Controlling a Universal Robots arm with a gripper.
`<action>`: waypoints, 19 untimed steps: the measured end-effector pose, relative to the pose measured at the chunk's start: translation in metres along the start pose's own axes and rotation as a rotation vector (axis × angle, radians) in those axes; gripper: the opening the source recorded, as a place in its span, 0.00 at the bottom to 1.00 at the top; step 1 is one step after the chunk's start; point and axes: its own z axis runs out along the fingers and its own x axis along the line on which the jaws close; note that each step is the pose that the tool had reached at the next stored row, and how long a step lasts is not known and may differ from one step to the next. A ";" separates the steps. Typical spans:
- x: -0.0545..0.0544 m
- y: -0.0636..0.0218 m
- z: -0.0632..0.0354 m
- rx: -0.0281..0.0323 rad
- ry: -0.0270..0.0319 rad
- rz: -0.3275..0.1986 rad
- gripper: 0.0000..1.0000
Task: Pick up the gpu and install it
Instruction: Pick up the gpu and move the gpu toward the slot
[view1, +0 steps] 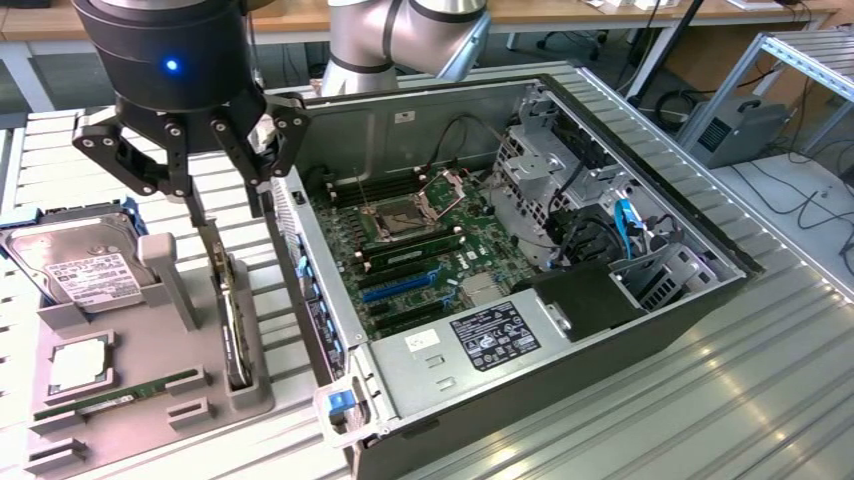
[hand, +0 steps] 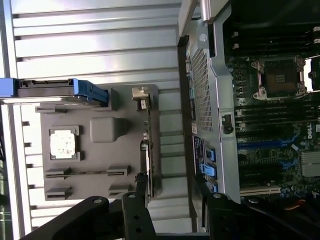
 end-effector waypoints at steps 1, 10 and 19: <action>0.000 0.0001 0.0001 -0.0005 0.0000 0.000 0.48; 0.002 0.0004 0.0025 -0.0021 0.0002 0.000 0.48; 0.004 0.0006 0.0059 -0.0039 0.0003 0.000 0.48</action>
